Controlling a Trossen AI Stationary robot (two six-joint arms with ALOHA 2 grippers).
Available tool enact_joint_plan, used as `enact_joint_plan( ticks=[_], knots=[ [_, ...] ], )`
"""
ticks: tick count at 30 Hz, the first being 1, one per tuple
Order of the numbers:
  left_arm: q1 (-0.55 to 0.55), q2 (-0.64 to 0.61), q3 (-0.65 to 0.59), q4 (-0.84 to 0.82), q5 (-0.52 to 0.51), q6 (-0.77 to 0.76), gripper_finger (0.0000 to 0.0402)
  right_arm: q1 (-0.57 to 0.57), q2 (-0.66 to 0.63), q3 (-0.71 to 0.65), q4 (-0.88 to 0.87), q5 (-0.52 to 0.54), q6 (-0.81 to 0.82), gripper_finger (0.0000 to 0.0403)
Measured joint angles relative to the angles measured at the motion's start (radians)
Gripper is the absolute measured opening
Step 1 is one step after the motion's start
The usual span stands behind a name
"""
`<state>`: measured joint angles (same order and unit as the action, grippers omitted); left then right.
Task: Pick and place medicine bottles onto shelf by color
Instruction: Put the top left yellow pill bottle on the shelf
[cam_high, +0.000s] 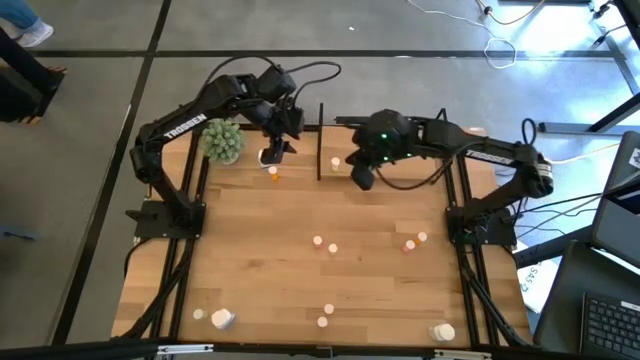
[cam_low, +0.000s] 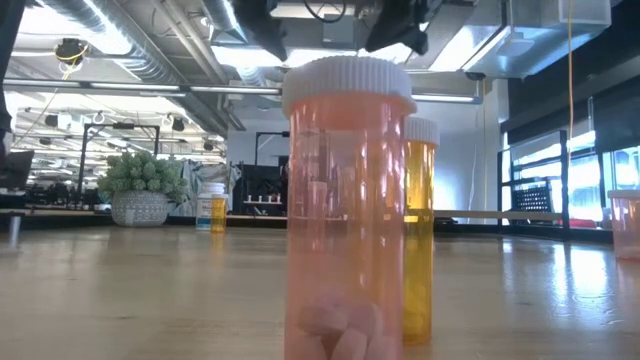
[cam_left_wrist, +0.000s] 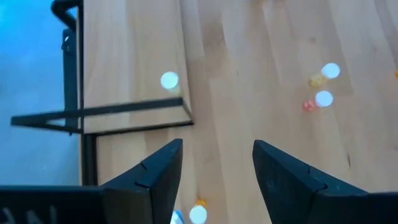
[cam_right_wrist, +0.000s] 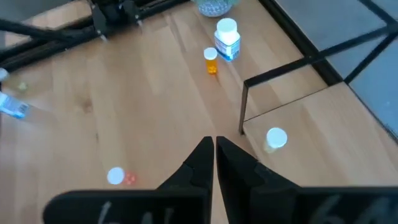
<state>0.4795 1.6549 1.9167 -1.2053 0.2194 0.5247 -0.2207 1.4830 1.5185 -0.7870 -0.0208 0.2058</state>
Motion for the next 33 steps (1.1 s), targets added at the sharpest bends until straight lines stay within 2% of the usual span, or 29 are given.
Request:
enact_joint_plan(
  ticks=[7,11,21,25,29,33],
  knots=[
    [0.001,0.000,0.000,-0.018,-0.021,0.000,0.0190,-0.039,0.050,0.000,0.002,-0.001,0.049,0.0023],
    [0.001,0.000,0.000,-0.018,-0.025,0.001,0.0190,-0.067,0.075,-0.001,-0.004,-0.045,0.047,0.0037],
    [0.001,0.000,0.000,-0.017,-0.025,0.001,0.0190,-0.122,0.127,-0.001,-0.003,-0.060,0.051,0.0144],
    [0.001,0.000,0.000,-0.017,-0.025,0.001,0.0190,-0.151,0.165,-0.001,-0.004,-0.065,0.127,0.0186],
    [0.001,0.000,0.000,-0.017,-0.024,0.000,0.0190,-0.175,0.220,-0.001,-0.005,-0.111,0.151,0.0209],
    [0.001,0.000,0.000,-0.016,-0.025,-0.002,0.0190,-0.189,0.259,-0.001,0.001,-0.108,0.136,0.0217]
  ],
)
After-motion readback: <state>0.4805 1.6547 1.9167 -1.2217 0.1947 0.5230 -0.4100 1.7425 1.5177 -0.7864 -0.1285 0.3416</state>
